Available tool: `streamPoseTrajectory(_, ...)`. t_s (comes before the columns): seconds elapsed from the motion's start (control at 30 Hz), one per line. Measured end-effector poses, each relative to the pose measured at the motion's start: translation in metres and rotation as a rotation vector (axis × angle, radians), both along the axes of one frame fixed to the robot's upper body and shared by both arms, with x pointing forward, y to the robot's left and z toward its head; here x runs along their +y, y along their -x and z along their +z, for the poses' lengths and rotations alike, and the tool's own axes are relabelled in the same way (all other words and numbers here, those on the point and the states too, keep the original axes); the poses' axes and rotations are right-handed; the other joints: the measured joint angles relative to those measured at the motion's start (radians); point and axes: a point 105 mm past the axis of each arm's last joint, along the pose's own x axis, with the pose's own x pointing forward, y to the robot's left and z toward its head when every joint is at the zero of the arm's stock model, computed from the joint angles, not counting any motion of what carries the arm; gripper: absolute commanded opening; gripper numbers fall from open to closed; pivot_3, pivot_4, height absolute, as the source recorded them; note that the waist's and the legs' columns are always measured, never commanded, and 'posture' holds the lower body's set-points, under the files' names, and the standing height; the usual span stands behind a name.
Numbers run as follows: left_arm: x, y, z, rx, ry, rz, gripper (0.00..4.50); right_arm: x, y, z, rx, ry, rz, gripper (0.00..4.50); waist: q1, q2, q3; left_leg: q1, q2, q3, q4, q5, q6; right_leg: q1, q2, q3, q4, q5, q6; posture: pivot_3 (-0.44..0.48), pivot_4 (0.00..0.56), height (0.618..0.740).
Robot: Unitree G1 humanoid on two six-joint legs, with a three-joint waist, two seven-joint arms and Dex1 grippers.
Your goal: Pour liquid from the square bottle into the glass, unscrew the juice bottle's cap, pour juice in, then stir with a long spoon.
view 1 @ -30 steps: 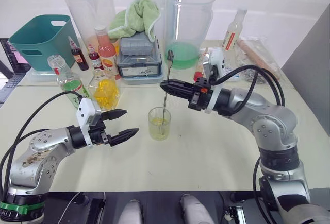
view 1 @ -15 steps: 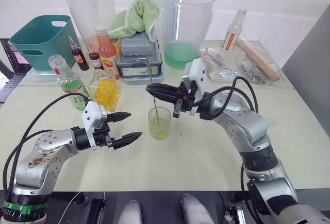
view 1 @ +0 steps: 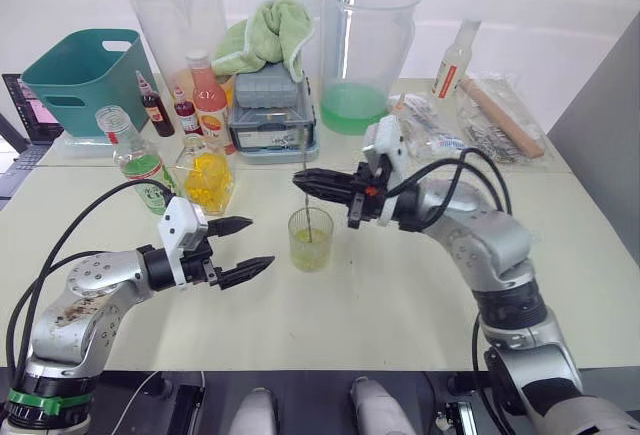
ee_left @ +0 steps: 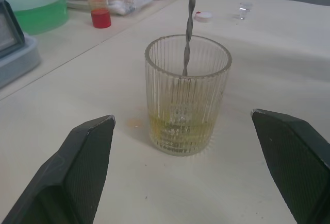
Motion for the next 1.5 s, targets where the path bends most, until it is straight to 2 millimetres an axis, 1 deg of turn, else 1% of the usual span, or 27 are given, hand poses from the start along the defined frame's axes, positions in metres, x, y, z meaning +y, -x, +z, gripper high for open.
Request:
streamPoseTrajectory(0.07, -0.001, 0.001, -0.001, 0.005, -0.003, -0.009, 4.48, -0.007, 0.0, 0.002, -0.011, 0.048, -0.002, 0.0, -0.001, 0.0, 0.0, 0.0, 0.0, 0.0, 0.0, 0.0, 0.0, 0.0, 0.0, 0.0, 0.0, -0.001, 0.002, 0.0, 0.15, 0.728)
streamPoseTrajectory(0.17, -0.002, 0.002, -0.002, 0.003, -0.012, -0.025, 4.48, -0.01, -0.001, 0.003, -0.033, 0.082, -0.004, 0.0, -0.005, 0.0, 0.0, 0.0, 0.0, 0.0, 0.0, 0.0, 0.0, -0.001, 0.0, 0.0, 0.0, -0.002, 0.002, 0.0, 0.15, 0.728)
streamPoseTrajectory(0.27, 0.0, 0.001, -0.003, 0.001, -0.014, -0.022, 4.48, -0.011, -0.008, 0.004, -0.07, 0.096, -0.026, 0.0, -0.003, 0.0, 0.0, 0.001, 0.0, 0.0, 0.0, 0.0, 0.0, 0.0, 0.0, 0.0, 0.0, -0.002, 0.003, 0.0, 0.15, 0.728)
streamPoseTrajectory(0.43, 0.0, 0.0, -0.002, -0.005, -0.014, -0.022, 4.48, 0.002, -0.011, 0.006, -0.083, 0.044, -0.004, 0.0, -0.003, 0.0, 0.0, 0.0, 0.0, 0.0, 0.0, 0.0, 0.0, 0.0, 0.0, 0.0, 0.0, -0.002, 0.002, 0.0, 0.15, 0.728)
streamPoseTrajectory(0.53, -0.002, -0.002, 0.0, -0.014, -0.015, -0.024, 4.48, 0.01, -0.008, 0.014, -0.076, -0.003, 0.022, 0.0, -0.002, 0.0, 0.0, 0.0, 0.0, 0.0, 0.0, 0.0, 0.0, 0.0, 0.0, 0.0, 0.001, -0.001, 0.0, 0.0, 0.15, 0.728)
streamPoseTrajectory(0.6, -0.003, -0.003, 0.001, -0.018, -0.016, -0.027, 4.48, 0.012, -0.004, 0.018, -0.067, -0.012, 0.042, 0.0, -0.002, 0.0, 0.0, 0.0, 0.0, 0.0, 0.0, 0.0, 0.0, 0.0, 0.0, 0.0, 0.001, 0.0, -0.001, 0.0, 0.15, 0.728)
streamPoseTrajectory(0.7, -0.004, -0.004, 0.002, -0.018, -0.017, -0.03, 4.48, 0.013, -0.001, 0.015, -0.032, -0.002, 0.058, 0.0, -0.002, 0.0, 0.0, 0.0, 0.0, 0.0, 0.0, 0.0, 0.0, -0.001, 0.0, 0.0, 0.001, 0.0, -0.001, 0.0, 0.15, 0.728)
streamPoseTrajectory(0.83, -0.005, -0.005, 0.002, -0.021, -0.025, -0.03, 4.48, 0.007, 0.005, 0.01, 0.022, 0.054, 0.075, 0.0, -0.002, 0.0, 0.0, 0.0, 0.0, 0.0, 0.0, 0.0, 0.0, -0.001, 0.0, 0.0, 0.0, 0.0, -0.001, 0.0, 0.15, 0.728)
streamPoseTrajectory(0.93, -0.008, -0.005, -0.001, -0.014, -0.031, -0.036, 4.48, -0.002, 0.003, 0.007, 0.035, 0.106, 0.053, 0.0, -0.002, 0.0, 0.0, 0.0, 0.0, 0.0, 0.0, 0.0, 0.0, -0.001, 0.0, 0.0, 0.0, -0.001, 0.001, 0.0, 0.15, 0.728)
streamPoseTrajectory(1.07, -0.009, -0.006, -0.001, -0.015, -0.031, -0.037, 4.48, -0.011, -0.001, 0.012, -0.023, 0.156, 0.012, 0.0, -0.002, 0.0, 0.0, 0.0, 0.0, 0.0, 0.0, 0.0, 0.0, -0.001, 0.0, 0.0, 0.0, -0.002, 0.002, 0.0, 0.15, 0.728)
streamPoseTrajectory(1.17, -0.009, -0.006, -0.001, -0.016, -0.031, -0.035, 4.48, -0.013, -0.007, 0.015, -0.062, 0.155, -0.018, 0.0, -0.004, 0.0, 0.0, 0.0, 0.0, 0.0, 0.0, 0.0, 0.0, -0.001, 0.0, 0.0, 0.0, -0.002, 0.003, 0.0, 0.15, 0.728)
streamPoseTrajectory(1.3, -0.009, -0.006, -0.001, -0.017, -0.031, -0.031, 4.48, -0.004, -0.011, 0.018, -0.077, 0.104, -0.01, 0.0, -0.003, 0.0, 0.0, 0.0, 0.0, 0.0, 0.0, 0.0, 0.0, -0.001, 0.0, 0.0, 0.0, -0.002, 0.002, 0.0, 0.15, 0.728)
streamPoseTrajectory(1.4, -0.009, -0.007, -0.001, -0.018, -0.031, -0.028, 4.48, 0.009, -0.007, 0.02, -0.068, 0.048, 0.03, 0.0, -0.003, 0.0, 0.0, 0.0, 0.0, 0.0, 0.0, 0.0, 0.0, -0.001, 0.0, 0.0, 0.001, -0.001, 0.0, 0.0, 0.15, 0.728)
streamPoseTrajectory(1.5, -0.009, -0.007, -0.001, -0.018, -0.031, -0.028, 4.48, 0.015, -0.001, 0.021, -0.044, 0.029, 0.064, 0.0, -0.003, 0.0, 0.0, 0.0, 0.0, 0.0, 0.0, 0.0, 0.0, -0.001, 0.0, 0.0, 0.001, 0.0, -0.001, 0.0, 0.15, 0.728)
